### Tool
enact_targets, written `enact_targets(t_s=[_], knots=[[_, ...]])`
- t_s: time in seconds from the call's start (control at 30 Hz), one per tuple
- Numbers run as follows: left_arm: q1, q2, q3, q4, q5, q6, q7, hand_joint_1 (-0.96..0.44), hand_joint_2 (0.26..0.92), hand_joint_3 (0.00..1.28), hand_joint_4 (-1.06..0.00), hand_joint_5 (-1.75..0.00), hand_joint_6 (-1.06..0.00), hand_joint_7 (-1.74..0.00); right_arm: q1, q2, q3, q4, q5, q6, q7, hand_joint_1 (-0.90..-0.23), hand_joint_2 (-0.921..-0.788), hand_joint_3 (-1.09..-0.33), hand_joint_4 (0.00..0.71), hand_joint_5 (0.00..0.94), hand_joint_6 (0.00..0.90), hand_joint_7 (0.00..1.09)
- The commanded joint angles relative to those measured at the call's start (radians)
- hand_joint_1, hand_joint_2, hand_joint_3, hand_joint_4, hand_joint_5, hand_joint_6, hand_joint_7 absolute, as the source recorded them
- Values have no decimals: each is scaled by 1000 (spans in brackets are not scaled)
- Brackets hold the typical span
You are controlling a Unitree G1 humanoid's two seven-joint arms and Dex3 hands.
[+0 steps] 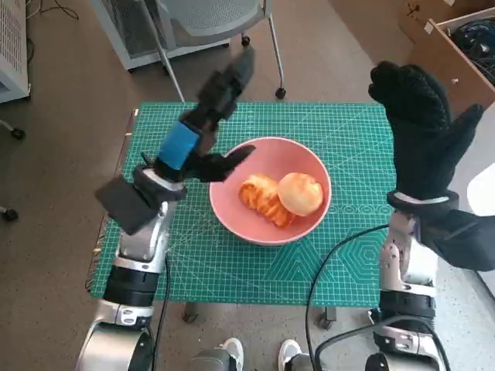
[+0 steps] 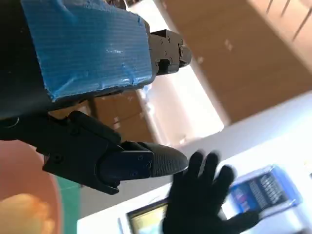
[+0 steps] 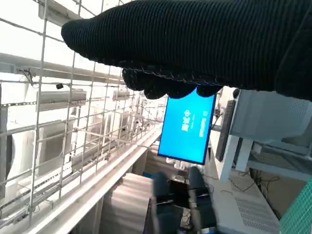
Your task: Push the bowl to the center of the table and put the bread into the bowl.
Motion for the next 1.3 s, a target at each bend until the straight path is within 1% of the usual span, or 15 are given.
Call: enact_targets(t_s=[0.03, 0.33, 0.53, 0.8, 1.07, 1.3], knots=[[24, -20, 31, -49, -41, 34, 18, -721, 921, 365, 1, 1, 1, -212, -2, -12, 0, -13, 4, 26, -8, -639, -921, -737, 249, 7, 33, 533], [33, -49, 54, -109, -72, 55, 39, -639, 921, 357, 1, 1, 1, -241, -21, -16, 2, -13, 1, 46, -10, -644, -921, -711, 245, 3, 37, 526], [34, -60, 58, -122, -74, 42, 41, -613, 921, 357, 1, 1, 1, -253, -30, -16, 6, -9, -1, 51, -7, -646, -921, -699, 246, 3, 39, 517], [30, -67, 64, -113, -75, 25, 34, -596, 921, 361, 1, 1, 1, -247, -40, -21, 12, -7, -13, 59, -11, -647, -921, -691, 248, 3, 46, 509], [34, -58, 65, -106, -67, 20, 32, -586, 921, 362, 1, 1, 1, -254, -36, -29, 21, -16, -31, 73, -23, -642, -921, -686, 249, 3, 58, 502], [38, -50, 65, -122, -67, 36, 30, -584, 921, 364, 1, 1, 1, -253, -27, -32, 31, -38, -37, 92, -35, -636, -921, -684, 253, 5, 68, 496]])
